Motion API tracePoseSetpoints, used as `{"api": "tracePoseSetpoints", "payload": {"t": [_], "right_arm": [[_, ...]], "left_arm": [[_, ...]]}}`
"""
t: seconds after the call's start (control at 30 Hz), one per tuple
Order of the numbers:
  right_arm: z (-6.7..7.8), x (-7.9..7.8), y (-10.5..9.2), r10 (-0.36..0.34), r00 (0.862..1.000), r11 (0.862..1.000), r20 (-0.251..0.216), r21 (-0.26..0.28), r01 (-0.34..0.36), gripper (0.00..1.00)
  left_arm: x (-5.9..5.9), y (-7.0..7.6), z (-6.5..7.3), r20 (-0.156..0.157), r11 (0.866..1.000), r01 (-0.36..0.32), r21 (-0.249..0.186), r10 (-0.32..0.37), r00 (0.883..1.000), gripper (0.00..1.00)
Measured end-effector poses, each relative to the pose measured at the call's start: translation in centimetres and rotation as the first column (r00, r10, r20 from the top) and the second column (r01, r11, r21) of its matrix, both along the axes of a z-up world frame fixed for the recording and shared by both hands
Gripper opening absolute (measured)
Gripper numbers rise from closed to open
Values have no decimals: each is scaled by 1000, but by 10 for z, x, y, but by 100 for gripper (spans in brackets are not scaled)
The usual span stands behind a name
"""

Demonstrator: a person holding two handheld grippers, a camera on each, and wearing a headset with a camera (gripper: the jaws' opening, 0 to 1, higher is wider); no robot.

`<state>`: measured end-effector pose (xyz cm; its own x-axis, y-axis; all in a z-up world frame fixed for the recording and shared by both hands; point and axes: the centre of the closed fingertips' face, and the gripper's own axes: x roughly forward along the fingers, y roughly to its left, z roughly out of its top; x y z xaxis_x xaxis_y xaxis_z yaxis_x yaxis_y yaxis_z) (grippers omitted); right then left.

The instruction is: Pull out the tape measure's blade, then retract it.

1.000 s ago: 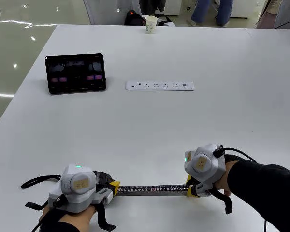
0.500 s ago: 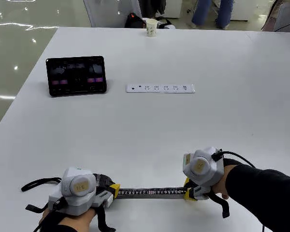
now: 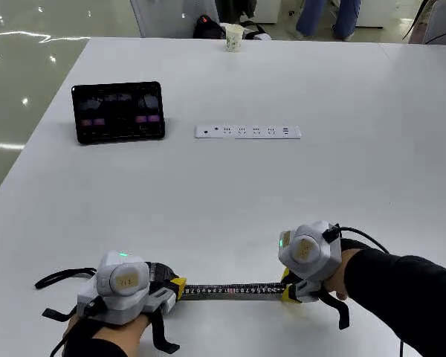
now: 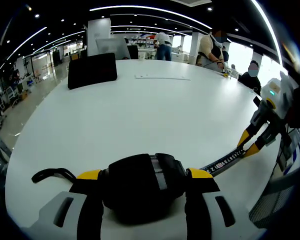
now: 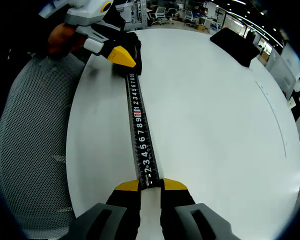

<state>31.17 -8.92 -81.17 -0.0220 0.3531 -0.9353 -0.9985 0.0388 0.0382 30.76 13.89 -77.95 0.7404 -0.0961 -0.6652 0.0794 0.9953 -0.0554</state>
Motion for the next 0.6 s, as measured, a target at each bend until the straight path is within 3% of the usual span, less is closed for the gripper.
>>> {"api": "tracePoseSetpoints", "payload": {"t": [0.6], "right_arm": [[0, 0, 10, 11, 1000, 1000, -1, 11, -11, 11]], "left_arm": [[1, 0, -1, -2, 1000, 2, -3, -2, 1000, 61]]}}
